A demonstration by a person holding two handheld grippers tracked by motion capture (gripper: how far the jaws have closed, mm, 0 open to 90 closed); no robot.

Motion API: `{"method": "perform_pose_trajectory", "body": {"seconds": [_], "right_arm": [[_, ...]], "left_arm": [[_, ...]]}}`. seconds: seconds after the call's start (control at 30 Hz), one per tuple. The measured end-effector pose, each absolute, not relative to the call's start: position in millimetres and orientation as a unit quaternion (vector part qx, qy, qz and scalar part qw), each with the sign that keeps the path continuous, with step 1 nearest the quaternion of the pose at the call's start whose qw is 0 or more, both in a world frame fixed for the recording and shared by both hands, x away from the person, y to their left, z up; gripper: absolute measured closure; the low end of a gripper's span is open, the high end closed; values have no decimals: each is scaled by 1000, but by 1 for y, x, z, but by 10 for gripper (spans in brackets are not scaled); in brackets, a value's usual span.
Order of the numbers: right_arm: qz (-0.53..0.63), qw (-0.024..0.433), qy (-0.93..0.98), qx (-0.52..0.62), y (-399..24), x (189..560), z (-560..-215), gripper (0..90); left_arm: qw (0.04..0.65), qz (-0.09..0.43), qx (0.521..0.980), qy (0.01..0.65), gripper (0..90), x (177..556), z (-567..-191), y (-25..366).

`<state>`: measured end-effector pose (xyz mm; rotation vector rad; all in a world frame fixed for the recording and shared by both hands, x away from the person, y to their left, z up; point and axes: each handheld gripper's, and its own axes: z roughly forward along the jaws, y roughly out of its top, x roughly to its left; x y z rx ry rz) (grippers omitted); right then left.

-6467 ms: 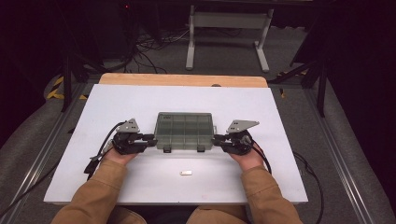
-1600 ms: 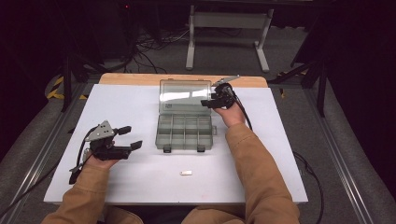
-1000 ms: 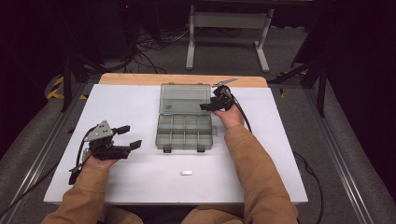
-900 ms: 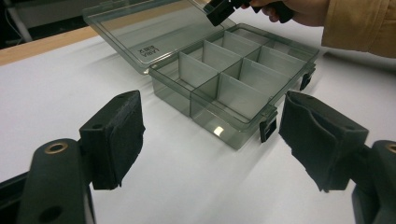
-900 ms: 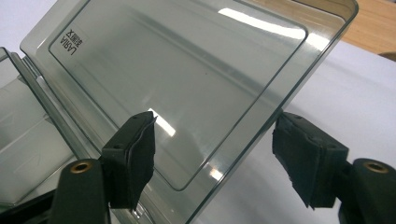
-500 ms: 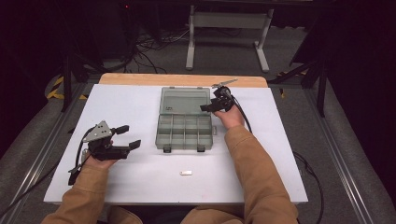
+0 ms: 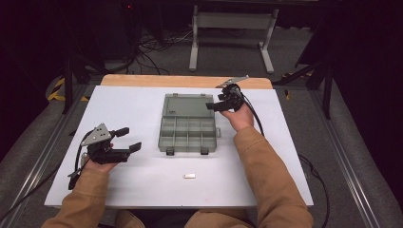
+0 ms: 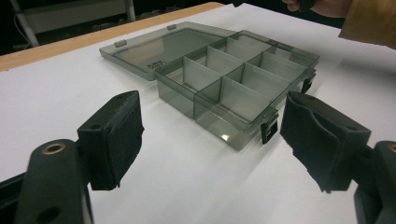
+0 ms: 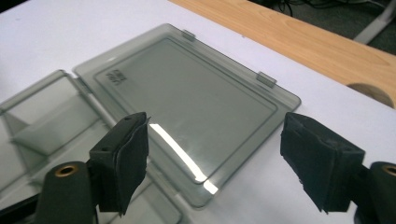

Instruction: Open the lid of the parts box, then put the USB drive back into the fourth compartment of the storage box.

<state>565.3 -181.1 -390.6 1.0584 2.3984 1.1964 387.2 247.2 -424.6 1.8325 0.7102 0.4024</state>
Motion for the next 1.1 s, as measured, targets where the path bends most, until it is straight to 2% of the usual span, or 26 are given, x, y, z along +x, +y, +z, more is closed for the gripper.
{"method": "perform_pose_trajectory", "body": {"seconds": [0.43, 0.87, 1.1], "right_arm": [[444, 128, 840, 284, -160, 523, -361, 212], [457, 104, 855, 224, -137, 485, -351, 202], [452, 106, 863, 199, -130, 467, -347, 199]], "left_arm": [[542, 173, 763, 307, 203, 386, -425, 255], [561, 171, 754, 298, 174, 381, -424, 262], [562, 177, 751, 296, 151, 378, -424, 264]]}}
